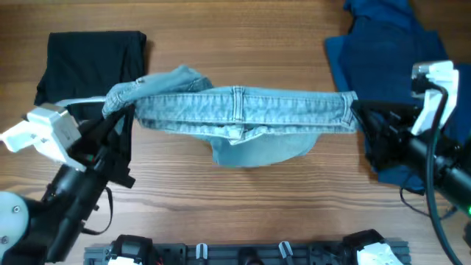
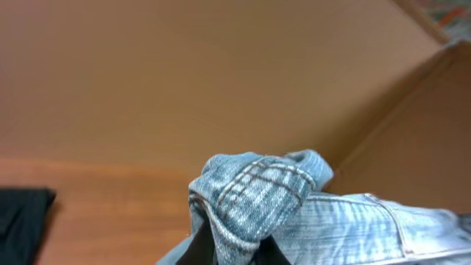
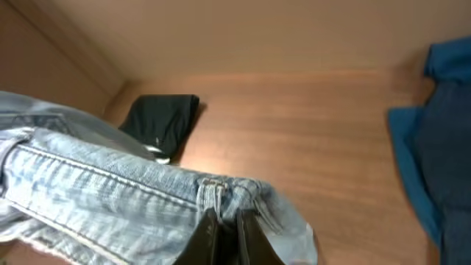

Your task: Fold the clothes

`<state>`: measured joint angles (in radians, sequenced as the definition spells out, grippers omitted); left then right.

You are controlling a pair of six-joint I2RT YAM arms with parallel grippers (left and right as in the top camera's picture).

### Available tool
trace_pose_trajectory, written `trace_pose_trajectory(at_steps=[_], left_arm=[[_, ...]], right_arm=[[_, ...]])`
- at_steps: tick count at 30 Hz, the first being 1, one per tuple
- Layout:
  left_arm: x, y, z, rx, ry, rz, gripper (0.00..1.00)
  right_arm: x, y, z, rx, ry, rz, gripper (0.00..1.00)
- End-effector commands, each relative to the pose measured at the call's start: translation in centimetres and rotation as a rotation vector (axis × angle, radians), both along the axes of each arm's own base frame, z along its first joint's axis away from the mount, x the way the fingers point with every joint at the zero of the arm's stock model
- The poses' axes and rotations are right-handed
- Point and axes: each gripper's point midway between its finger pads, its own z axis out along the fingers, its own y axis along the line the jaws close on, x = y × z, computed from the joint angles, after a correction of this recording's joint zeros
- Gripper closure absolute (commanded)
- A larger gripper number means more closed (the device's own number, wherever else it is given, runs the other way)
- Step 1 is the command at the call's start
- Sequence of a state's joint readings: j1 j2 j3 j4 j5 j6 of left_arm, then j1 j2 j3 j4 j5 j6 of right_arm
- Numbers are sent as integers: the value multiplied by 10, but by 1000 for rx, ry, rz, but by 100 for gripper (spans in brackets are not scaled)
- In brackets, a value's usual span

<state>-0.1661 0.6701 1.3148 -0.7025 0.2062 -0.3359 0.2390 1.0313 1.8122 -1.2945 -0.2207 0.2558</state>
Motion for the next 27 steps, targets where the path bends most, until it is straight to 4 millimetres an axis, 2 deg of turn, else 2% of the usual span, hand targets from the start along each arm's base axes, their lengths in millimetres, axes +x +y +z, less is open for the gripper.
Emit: trace_pose_trajectory(at_steps=[1,4,6,9,11,13,14,15,18,20,23,25,27], left_arm=[[8,43,-4,7,27,249,96],[23,40,-30,10,145,247,96],[40,24,-52,26,243,179,96],[68,6,-76,49,339,124,96],[91,-7,-86,61,366,99,96],[108,-15,-84,56,343,87,96],[123,-22,-78,46,303,75,96],[128,-25,-73,40,279,72,96],[164,-35,-35,-56,109,70,96],[179,-40,-28,-100,71,69,96],[192,-58,-31,-105,54,33,96],[193,-70,-28,-111,34,11,96],[193,-75,-25,-109,18,33,96]], right_arm=[[3,-37,-8,-106,14,-174,96],[3,-36,-20,-121,71,-172,95],[10,-30,-27,-116,109,-146,96],[23,-11,-41,-90,182,-61,96],[40,10,-65,-73,265,43,96],[55,28,-82,-52,294,136,96],[63,38,-88,-27,290,183,96],[67,46,-89,-14,273,226,96],[80,69,-97,49,220,349,94],[85,83,-113,51,209,407,65],[94,107,-140,48,215,463,42],[99,125,-157,57,258,491,40],[104,154,-179,62,306,542,40]])
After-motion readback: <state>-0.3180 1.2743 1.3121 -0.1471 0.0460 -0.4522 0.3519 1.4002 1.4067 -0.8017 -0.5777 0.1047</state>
